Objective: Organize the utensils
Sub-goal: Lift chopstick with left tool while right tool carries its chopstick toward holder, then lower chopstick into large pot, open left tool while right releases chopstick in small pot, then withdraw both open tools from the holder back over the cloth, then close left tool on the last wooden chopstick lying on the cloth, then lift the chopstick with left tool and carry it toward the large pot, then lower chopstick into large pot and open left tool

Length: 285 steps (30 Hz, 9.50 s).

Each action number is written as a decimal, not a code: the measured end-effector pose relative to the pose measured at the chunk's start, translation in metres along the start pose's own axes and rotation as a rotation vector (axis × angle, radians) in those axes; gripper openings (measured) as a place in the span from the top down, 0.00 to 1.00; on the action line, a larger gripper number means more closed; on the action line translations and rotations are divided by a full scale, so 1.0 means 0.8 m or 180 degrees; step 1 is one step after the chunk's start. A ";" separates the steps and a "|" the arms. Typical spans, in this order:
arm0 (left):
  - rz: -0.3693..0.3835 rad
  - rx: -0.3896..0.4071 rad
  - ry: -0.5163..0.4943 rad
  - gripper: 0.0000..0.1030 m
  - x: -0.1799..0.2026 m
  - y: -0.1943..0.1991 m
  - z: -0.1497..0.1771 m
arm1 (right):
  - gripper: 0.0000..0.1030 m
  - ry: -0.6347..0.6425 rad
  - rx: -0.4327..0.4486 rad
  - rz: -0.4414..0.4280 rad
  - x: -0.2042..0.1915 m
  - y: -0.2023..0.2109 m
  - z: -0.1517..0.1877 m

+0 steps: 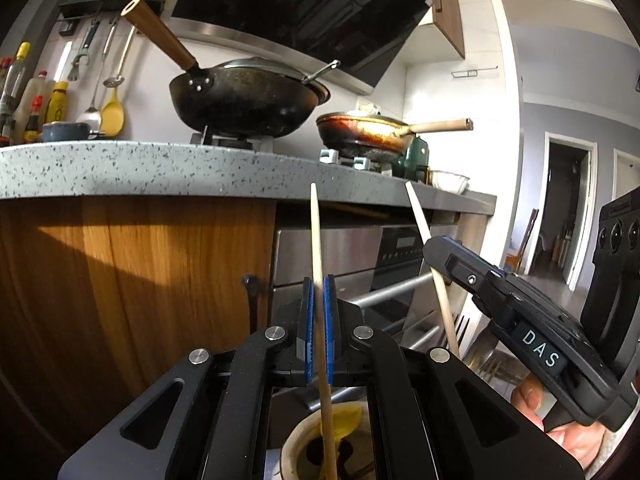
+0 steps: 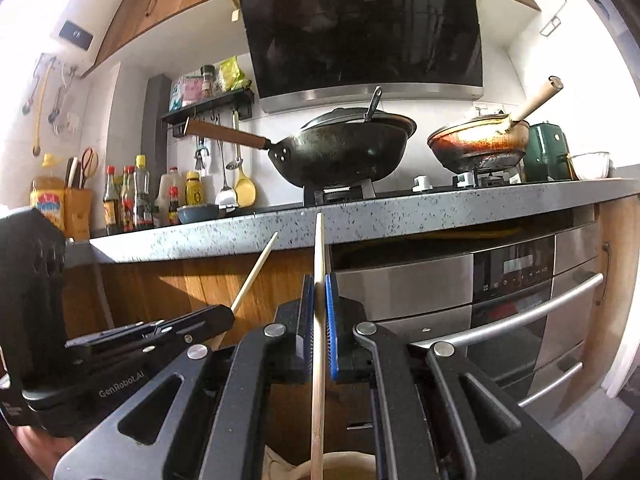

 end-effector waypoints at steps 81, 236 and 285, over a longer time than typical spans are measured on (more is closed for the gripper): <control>-0.0262 -0.0417 -0.0024 0.43 -0.008 0.082 0.045 | 0.32 -0.0452 -0.0855 -0.0204 0.047 0.099 0.049; 0.0199 0.0038 0.0554 0.94 -0.023 0.048 0.000 | 0.98 0.0422 -0.0351 0.0621 0.041 0.097 -0.065; 0.0123 -0.0381 0.0028 0.94 -0.017 0.075 0.070 | 0.97 0.0663 -0.0788 0.0073 0.001 0.057 0.036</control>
Point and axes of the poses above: each gripper's, at about its wrist camera, not at the fingertips, and y roughly against the way its jaws point, x to its right, z to its underside, the point moved 3 cm from there along -y, roughly the way its jaws point, and after that the axes turned 14 degrees about y, right-handed, at the moved point
